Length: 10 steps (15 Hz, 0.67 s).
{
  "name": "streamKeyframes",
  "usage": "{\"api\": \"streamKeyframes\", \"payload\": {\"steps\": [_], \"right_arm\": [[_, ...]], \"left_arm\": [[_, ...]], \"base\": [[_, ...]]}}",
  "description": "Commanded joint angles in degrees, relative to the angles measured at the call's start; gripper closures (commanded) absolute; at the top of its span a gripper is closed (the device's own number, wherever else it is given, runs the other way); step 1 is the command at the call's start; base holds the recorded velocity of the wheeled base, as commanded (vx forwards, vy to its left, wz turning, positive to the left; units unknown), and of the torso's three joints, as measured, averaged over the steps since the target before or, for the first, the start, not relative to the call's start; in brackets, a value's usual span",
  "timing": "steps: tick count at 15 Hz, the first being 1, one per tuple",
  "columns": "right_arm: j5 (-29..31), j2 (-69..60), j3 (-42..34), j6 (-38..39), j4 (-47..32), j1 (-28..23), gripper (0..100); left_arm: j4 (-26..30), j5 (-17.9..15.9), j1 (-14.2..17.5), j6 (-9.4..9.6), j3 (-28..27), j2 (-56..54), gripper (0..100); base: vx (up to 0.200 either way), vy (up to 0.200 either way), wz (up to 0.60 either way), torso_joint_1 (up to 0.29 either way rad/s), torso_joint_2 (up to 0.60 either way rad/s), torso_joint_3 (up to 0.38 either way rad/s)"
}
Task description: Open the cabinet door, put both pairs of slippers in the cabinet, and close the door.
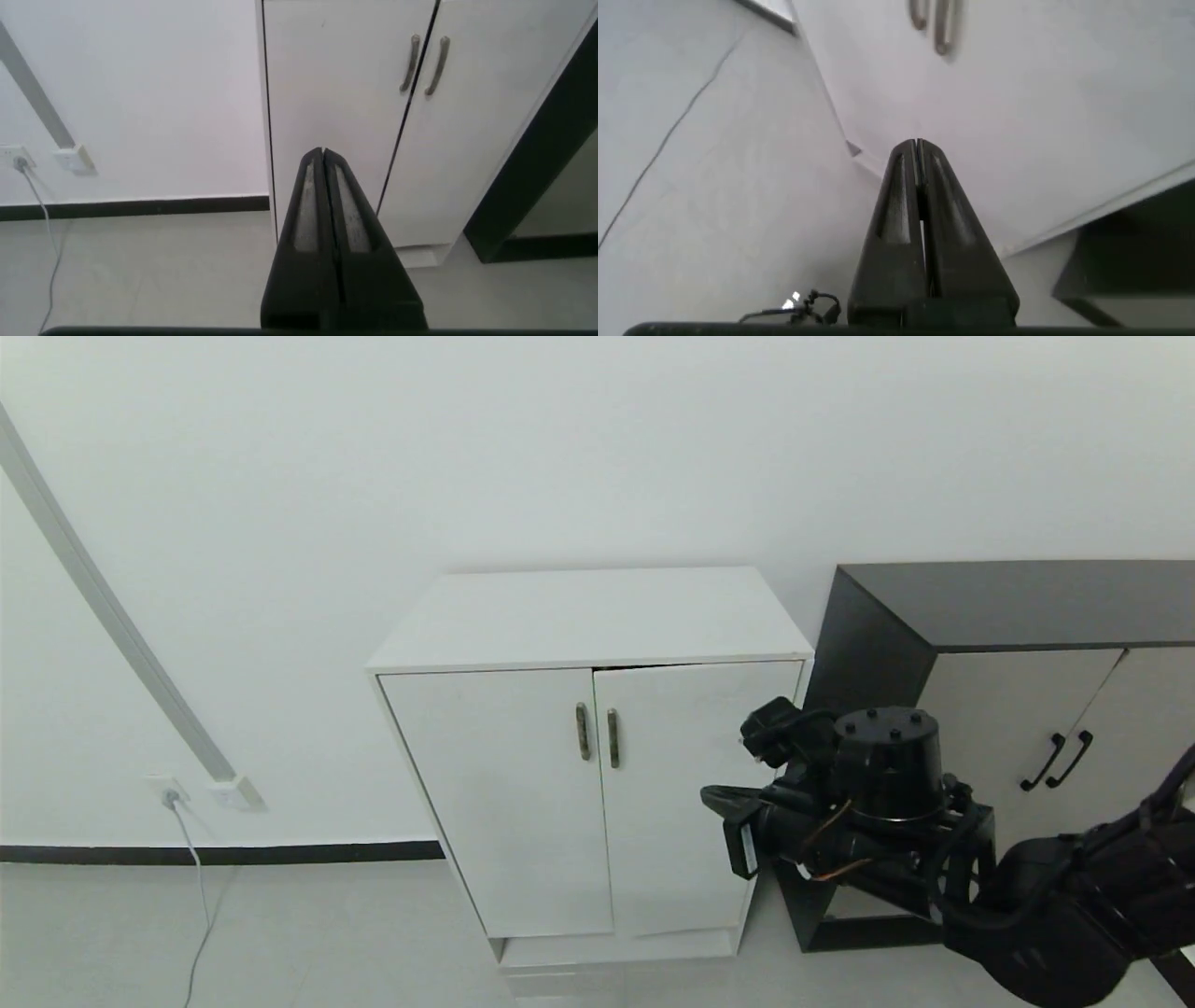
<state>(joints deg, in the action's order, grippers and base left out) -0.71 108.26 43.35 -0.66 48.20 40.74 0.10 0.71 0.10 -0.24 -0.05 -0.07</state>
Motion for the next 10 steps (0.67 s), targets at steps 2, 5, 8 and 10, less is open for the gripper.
{"api": "streamKeyframes", "payload": {"steps": [2, 5, 8, 10], "right_arm": [[-2.6, 0.0, -6.2, -0.5, 3.1, 0.3, 100], [-2.7, 0.9, -8.2, -0.5, 4.4, 1.3, 100], [-2.5, 2.0, -8.2, -0.4, 5.1, 1.7, 100], [-2.5, 2.8, -8.1, -0.4, 6.0, 1.8, 100]], "left_arm": [[0.0, 0.0, 0.0, -0.02, 0.0, 0.1, 100], [0.0, 0.1, 0.0, -0.02, 0.0, 0.1, 100], [0.0, 0.1, 0.0, -0.02, 0.0, 0.1, 100], [0.0, 0.1, 0.0, -0.02, 0.0, 0.1, 100]], "base": [[0.0, 0.0, 0.0, 0.0, 0.0, 0.0], [0.133, 0.0, 0.0, 0.002, 0.0, 0.0], [0.2, 0.0, 0.0, -0.009, 0.0, 0.009], [0.2, 0.0, 0.0, 0.012, 0.0, 0.005]]}}
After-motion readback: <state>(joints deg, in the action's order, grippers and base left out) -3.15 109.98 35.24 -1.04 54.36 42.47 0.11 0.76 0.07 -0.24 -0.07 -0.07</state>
